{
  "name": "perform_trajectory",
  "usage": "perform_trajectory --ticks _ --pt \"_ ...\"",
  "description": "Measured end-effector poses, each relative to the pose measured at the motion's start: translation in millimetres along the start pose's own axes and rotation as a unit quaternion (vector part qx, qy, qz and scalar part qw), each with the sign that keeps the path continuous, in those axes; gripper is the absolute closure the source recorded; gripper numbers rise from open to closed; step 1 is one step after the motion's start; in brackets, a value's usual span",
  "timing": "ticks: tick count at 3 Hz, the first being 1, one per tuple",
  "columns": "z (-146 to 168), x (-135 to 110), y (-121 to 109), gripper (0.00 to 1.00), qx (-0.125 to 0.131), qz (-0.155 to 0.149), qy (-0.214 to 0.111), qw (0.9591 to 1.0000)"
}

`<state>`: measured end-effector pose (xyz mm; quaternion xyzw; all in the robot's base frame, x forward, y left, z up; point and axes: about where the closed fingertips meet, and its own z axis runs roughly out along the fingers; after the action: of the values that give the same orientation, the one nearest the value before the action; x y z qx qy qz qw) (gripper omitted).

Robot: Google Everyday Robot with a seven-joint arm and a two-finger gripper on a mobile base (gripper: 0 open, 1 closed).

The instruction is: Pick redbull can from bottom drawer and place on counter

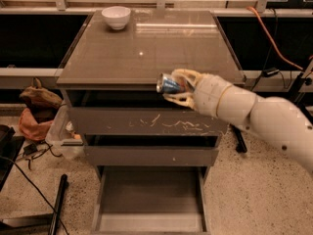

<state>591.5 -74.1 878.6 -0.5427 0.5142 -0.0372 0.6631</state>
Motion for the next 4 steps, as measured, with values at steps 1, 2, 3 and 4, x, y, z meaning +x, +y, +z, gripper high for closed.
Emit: perform_trajectory --ticks 1,2,3,4 --pt "27.0 -25.8 -66.4 1.0 0.013 -0.057 -0.006 0.9983" --pt "64.1 -9.4 -110.6 1.0 0.011 -0.074 0.009 0.9971" --pt "113.1 28.7 -117.9 1.0 -0.024 -0.048 0.027 0.9982" --pt "165.5 47.5 -91.5 1.0 -0.084 -0.007 0.022 0.9962"
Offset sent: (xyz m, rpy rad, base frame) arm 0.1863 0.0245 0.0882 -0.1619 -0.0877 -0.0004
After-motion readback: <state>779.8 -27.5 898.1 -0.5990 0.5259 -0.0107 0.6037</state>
